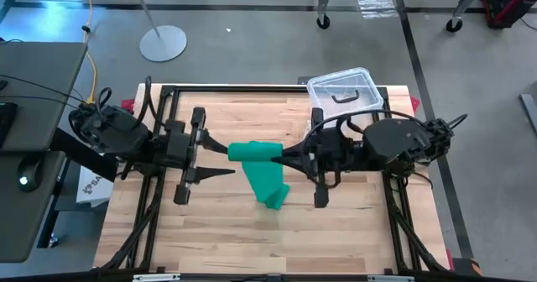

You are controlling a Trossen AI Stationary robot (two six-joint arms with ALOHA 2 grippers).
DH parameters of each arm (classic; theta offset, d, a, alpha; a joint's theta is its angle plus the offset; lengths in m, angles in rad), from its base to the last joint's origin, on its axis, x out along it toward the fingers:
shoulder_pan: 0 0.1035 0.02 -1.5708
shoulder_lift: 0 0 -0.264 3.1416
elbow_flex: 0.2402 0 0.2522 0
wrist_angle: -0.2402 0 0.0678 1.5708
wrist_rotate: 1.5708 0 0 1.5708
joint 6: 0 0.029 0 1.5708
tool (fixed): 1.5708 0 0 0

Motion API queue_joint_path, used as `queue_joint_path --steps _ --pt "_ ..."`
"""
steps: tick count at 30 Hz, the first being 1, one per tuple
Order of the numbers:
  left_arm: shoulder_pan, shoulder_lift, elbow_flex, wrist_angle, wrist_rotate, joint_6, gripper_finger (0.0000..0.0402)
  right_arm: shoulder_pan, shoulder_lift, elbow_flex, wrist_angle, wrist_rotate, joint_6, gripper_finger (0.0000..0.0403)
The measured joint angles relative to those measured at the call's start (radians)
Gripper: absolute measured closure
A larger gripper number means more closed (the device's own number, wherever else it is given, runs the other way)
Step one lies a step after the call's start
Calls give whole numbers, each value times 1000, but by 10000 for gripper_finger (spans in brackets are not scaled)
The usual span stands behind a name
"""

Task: Roll bandage
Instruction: Roll the green bandage

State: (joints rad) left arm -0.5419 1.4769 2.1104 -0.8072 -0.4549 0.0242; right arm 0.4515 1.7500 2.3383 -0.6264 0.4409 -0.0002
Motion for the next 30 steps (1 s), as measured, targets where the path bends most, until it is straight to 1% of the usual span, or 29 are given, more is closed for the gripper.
queue_joint_path --steps 4,8,13,17,21,27,30 --pt "-2 -34 0 -19 0 -137 242 25 -7 2 -3 15 -170 399" --pt "-2 -46 0 -15 0 -284 241 59 -10 4 -5 72 -363 400" --pt "-2 -32 0 43 0 -447 241 86 -8 3 -2 127 -497 401" --pt "-1 1 0 159 41 -508 241 89 -9 3 -4 124 -516 402" --pt "11 21 0 242 27 -572 241 87 -9 4 -1 126 -524 402" --pt "30 39 0 247 23 -599 241 88 -9 4 -11 126 -524 402" --pt "25 18 0 219 24 -556 241 88 -9 4 -12 126 -524 402"
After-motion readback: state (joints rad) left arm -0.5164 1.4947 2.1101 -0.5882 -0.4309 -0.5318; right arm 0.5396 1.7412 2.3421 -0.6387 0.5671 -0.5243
